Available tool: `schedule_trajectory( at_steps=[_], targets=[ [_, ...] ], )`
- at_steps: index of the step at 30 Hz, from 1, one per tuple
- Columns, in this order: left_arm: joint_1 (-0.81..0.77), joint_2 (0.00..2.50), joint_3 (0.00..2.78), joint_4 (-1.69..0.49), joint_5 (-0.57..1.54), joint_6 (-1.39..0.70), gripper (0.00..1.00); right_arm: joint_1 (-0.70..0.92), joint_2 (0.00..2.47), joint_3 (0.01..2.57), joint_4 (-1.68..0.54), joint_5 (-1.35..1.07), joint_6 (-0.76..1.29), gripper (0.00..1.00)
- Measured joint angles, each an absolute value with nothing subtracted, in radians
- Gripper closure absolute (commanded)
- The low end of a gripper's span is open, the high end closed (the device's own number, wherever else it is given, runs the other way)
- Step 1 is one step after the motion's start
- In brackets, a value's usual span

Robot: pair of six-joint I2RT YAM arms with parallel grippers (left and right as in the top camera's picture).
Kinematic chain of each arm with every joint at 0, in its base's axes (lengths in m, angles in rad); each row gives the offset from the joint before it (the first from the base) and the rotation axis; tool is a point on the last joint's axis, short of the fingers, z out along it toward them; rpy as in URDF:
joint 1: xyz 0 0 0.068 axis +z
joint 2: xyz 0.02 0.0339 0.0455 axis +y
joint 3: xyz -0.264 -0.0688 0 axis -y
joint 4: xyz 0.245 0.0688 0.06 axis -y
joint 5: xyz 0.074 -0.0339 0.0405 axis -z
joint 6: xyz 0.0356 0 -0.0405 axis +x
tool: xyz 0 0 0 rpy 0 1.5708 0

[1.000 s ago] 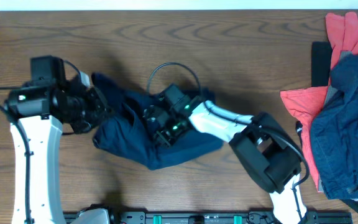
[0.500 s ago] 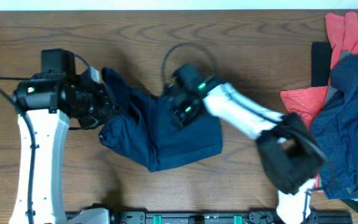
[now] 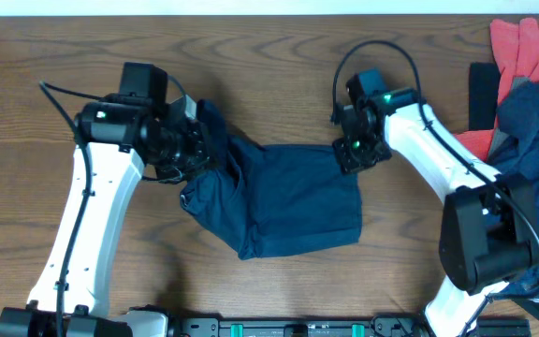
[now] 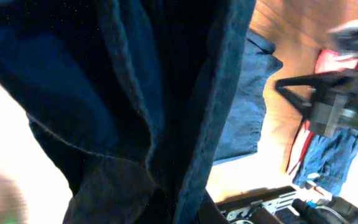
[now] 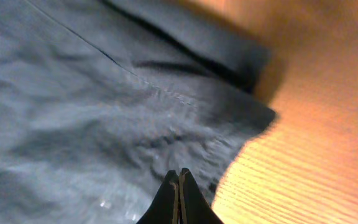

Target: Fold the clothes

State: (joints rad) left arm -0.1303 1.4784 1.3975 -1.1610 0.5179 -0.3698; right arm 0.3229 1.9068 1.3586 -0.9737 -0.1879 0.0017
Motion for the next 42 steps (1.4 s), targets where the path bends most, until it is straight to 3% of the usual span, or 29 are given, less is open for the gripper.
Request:
schedule_trajectory(
  at_steps=[14,29,39,41,42],
  targets=[
    [-0.294,1.478,1.397,-1.071,0.517,-0.486,0.94,0.325,1.896,1.137,-0.810,-0.152,0.038,0.99],
    [-0.554,1.491,1.397,-0.872,0.509,-0.716,0.94,0.325,1.888,1.126,-0.796,-0.145,0.104,0.99],
    [-0.722,1.557,1.397,-0.803,0.374,-0.829,0.93,0.325,1.888,1.126,-0.797,-0.145,0.126,0.99],
    [-0.751,1.576,1.397,-0.777,0.364,-0.838,0.84,0.325,1.888,1.126,-0.797,-0.145,0.126,0.99],
    [-0.762,1.584,1.397,-0.765,0.362,-0.840,0.73,0.325,1.888,1.126,-0.798,-0.145,0.127,0.99]
  ],
)
